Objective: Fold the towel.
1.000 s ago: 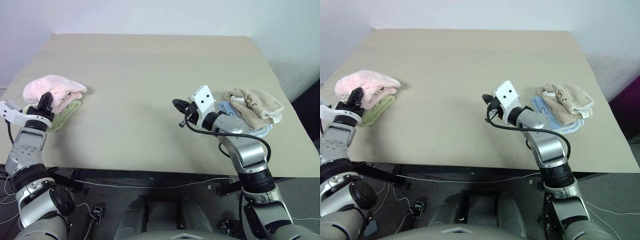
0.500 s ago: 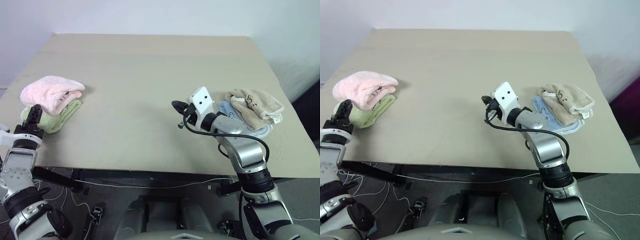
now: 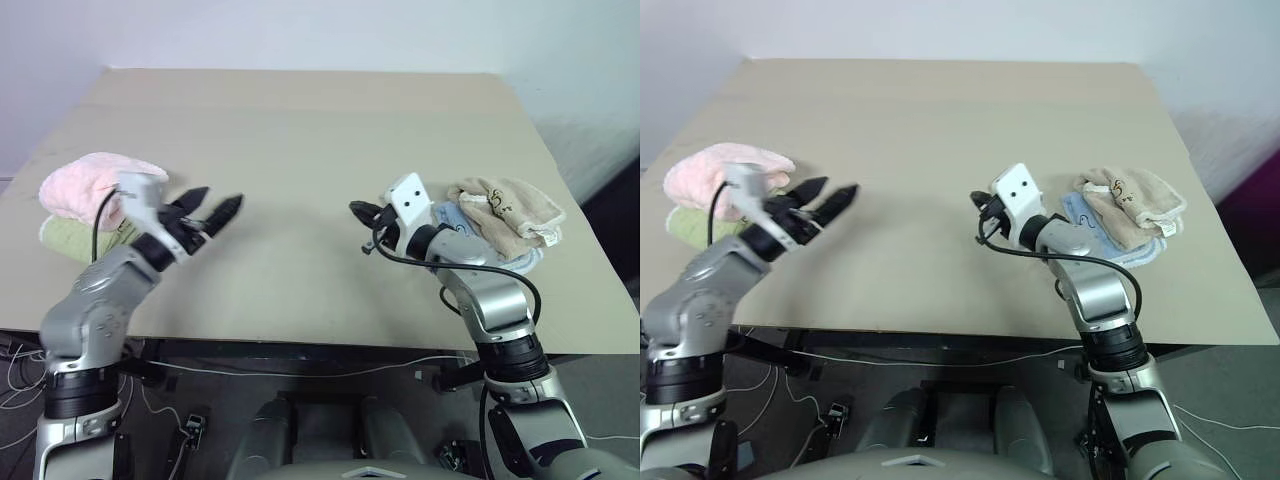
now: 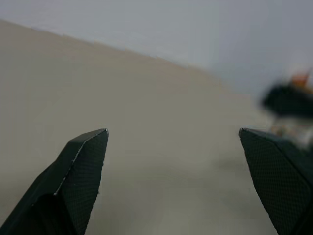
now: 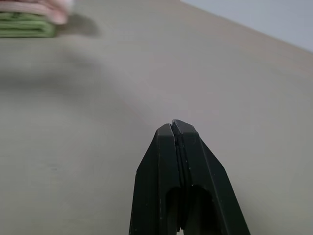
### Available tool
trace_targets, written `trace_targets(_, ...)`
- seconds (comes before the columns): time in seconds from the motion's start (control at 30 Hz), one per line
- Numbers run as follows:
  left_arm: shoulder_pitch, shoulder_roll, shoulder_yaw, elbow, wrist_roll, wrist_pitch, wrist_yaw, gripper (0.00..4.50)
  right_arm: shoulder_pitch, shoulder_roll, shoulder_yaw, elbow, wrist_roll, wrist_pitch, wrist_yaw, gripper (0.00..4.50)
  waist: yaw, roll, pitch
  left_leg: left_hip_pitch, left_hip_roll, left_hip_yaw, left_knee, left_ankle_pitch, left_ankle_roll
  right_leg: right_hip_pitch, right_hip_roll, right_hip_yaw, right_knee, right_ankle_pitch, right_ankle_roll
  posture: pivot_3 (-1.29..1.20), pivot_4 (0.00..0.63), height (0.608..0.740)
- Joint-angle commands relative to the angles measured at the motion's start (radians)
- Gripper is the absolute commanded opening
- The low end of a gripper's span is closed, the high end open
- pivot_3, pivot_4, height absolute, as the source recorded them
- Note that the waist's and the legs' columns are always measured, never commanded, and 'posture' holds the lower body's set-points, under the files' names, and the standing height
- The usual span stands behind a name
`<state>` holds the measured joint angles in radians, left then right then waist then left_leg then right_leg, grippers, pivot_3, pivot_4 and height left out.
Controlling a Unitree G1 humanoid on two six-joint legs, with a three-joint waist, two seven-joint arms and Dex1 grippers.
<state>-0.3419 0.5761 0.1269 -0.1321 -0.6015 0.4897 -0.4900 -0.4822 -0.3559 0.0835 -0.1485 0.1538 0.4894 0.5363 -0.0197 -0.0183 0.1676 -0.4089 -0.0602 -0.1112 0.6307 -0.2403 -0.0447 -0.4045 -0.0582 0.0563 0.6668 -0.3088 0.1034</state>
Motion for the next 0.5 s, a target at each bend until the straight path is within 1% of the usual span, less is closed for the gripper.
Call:
trace_targets(0.03,-0.084,-0.008,-0.130,0.155,0.218,-0.179,-0.057,4.49,0.031,-0.012,-0.058,-0.025,0.015,-0.038,-0.017,0.00,0.001,0.000,0.000,0.000,0.000,0.000,0.000,0.000,0.000,0.000,0.000,0.000,0.000,0.000,0.000,0.00,0.150,0.740)
trace_targets(0.17,-0.165,-0.048,-0.153,0.326,0.281,-0.277,-0.111,4.49,0.097,-0.022,-0.100,-0.025,0.029,-0.058,-0.019,0.00,0.005,0.000,0.000,-0.001,0.000,0.000,0.000,0.000,0.000,0.000,-0.002,0.000,-0.001,0.000,0.000,0.00,0.150,0.740)
trace_targets(0.27,-0.197,-0.066,-0.161,0.417,0.323,-0.334,-0.143,4.49,0.150,-0.035,-0.121,-0.032,0.041,-0.075,-0.011,0.00,0.002,0.000,0.000,-0.001,0.000,0.000,0.000,0.000,0.000,0.000,-0.002,0.000,-0.001,0.000,0.000,0.00,0.150,0.740)
trace_targets(0.37,-0.211,-0.076,-0.154,0.483,0.349,-0.379,-0.174,4.49,0.193,-0.035,-0.139,-0.062,0.059,-0.077,-0.012,0.00,0.001,0.000,0.000,-0.001,0.000,0.000,0.000,0.000,0.000,0.000,-0.002,0.000,-0.001,0.000,0.000,0.00,0.150,0.740)
trace_targets(0.5,-0.230,-0.085,-0.122,0.547,0.351,-0.397,-0.189,4.49,0.220,-0.029,-0.156,-0.098,0.070,-0.081,-0.030,0.00,0.002,0.000,0.000,-0.001,0.000,0.000,0.001,0.000,0.000,0.000,-0.002,0.000,0.000,0.000,0.000,0.00,0.150,0.740)
